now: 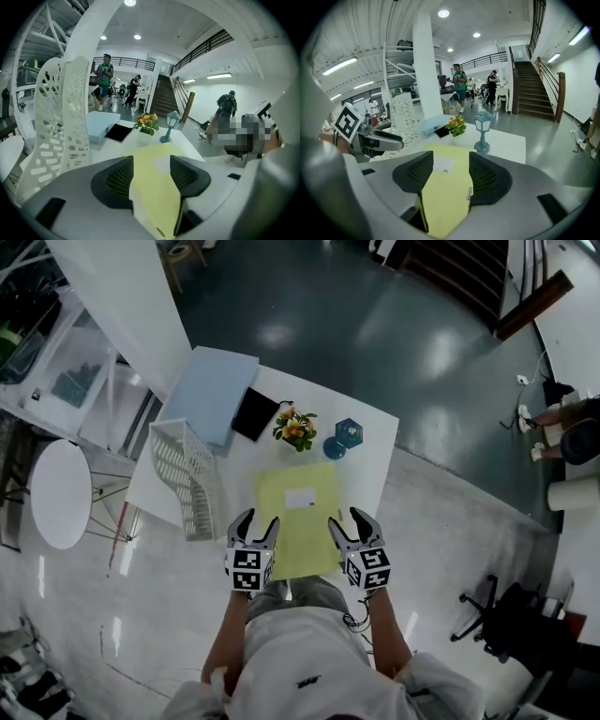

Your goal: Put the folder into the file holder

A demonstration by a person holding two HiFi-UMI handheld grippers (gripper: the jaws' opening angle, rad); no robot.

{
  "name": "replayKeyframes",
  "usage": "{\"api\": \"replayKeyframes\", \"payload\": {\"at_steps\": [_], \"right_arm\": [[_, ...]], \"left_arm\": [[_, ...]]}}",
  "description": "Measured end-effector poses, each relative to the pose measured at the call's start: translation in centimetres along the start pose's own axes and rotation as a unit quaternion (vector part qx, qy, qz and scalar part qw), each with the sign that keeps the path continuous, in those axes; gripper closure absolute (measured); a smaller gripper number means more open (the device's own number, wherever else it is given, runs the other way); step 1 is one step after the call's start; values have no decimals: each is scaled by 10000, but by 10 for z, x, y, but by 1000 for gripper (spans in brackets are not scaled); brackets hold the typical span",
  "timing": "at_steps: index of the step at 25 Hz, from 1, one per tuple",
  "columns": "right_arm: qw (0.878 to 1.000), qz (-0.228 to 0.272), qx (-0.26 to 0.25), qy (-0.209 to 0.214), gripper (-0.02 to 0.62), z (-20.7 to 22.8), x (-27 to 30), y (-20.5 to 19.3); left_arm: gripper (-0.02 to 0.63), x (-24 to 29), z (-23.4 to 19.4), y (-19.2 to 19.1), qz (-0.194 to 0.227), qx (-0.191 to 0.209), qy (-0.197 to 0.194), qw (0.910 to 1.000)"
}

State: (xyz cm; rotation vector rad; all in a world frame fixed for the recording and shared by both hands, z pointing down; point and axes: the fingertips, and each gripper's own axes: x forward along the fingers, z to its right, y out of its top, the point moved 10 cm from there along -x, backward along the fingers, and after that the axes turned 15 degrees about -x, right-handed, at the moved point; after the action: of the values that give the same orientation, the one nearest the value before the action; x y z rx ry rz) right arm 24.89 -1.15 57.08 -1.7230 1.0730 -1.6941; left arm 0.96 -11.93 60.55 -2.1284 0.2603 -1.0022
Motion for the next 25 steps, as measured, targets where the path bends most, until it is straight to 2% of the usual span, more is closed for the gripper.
{"api": "replayKeyframes", "payload": {"at_steps": [10,19,25], "right_arm": [[9975,-500,208,452,351,28,50,-28],[9920,-885,392,811,330,41,92,-48],[9855,-1120,644,1100,277,47,114,-60]], "left_arm": [[313,49,-15,-16,-512,-489,372,9968],[268,79,-32,-25,-815,-973,380,9912],[247,95,-37,-32,-1011,-1266,258,9865]]}}
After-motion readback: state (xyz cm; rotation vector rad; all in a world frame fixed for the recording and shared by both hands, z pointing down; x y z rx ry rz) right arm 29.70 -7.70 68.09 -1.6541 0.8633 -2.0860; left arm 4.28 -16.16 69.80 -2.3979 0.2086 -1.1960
